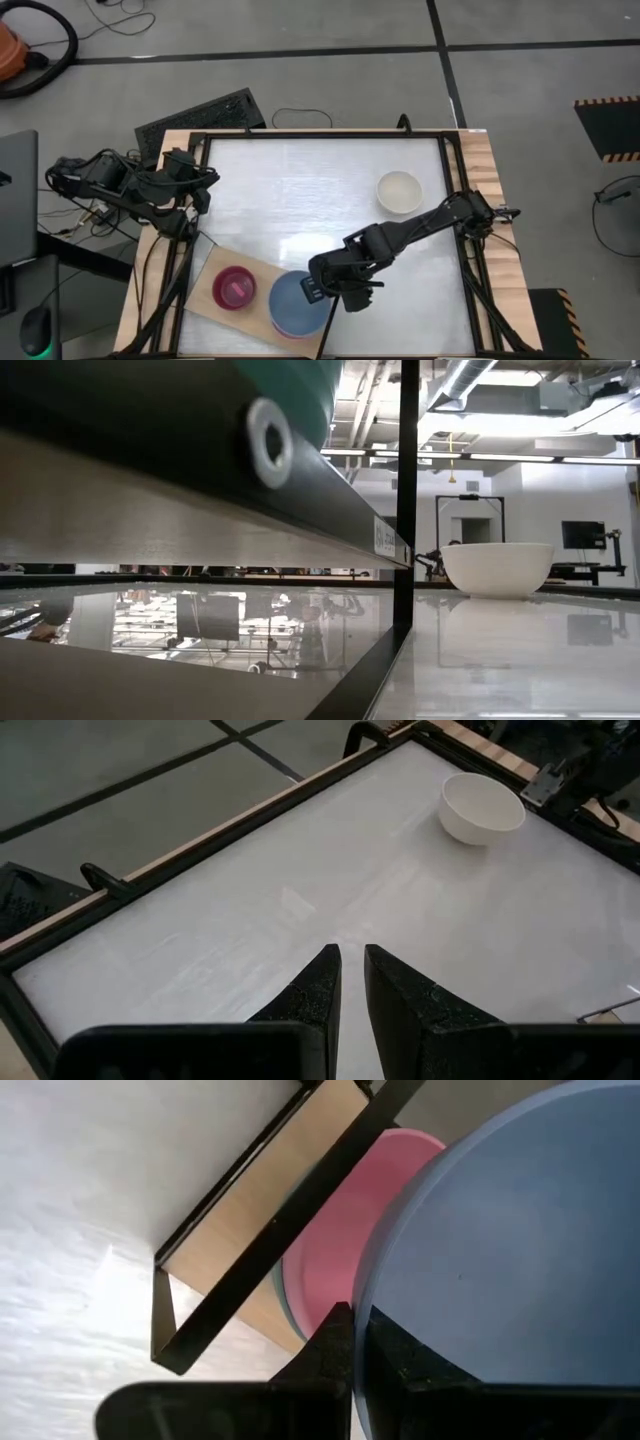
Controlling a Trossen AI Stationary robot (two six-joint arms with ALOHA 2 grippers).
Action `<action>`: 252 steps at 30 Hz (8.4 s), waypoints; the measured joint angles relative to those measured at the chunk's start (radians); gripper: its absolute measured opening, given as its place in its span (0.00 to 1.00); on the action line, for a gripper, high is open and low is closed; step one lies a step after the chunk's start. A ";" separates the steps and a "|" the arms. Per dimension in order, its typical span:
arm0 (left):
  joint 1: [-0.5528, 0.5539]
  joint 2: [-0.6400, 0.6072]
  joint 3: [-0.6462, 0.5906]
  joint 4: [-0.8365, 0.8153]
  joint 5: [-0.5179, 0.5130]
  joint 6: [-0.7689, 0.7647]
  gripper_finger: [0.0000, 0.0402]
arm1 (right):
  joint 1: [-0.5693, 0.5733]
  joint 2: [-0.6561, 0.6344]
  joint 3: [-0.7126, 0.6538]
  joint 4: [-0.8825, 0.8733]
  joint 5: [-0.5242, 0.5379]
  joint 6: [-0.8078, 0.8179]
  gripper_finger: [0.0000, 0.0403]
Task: Place and stack bowls onto a shelf
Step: Stack the blue bowl on top of the light pink bowl on the shelf, then stack the white bowl on top of the blue bowl on the shelf
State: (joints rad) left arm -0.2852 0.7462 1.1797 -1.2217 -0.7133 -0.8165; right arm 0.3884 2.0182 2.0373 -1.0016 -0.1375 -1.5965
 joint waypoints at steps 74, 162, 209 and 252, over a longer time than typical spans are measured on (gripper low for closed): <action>0.000 0.000 0.000 0.000 -0.032 -0.016 0.09 | -0.041 0.064 -0.071 0.107 -0.045 -0.025 0.13; 0.000 0.000 -0.001 -0.075 -0.043 -0.042 0.09 | -0.622 -0.325 -0.734 -0.097 0.313 1.752 0.06; 0.000 0.000 -0.001 -0.074 -0.053 -0.065 0.09 | -0.060 -0.278 -0.258 0.190 0.338 0.053 0.06; 0.000 0.028 -0.001 -0.088 -0.039 -0.082 0.09 | -0.007 -0.097 -0.232 0.290 0.082 -0.143 0.06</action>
State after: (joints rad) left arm -0.2852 0.7738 1.1783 -1.3092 -0.7525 -0.8989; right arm 0.3815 1.9211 1.8057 -0.7113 -0.0559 -1.7394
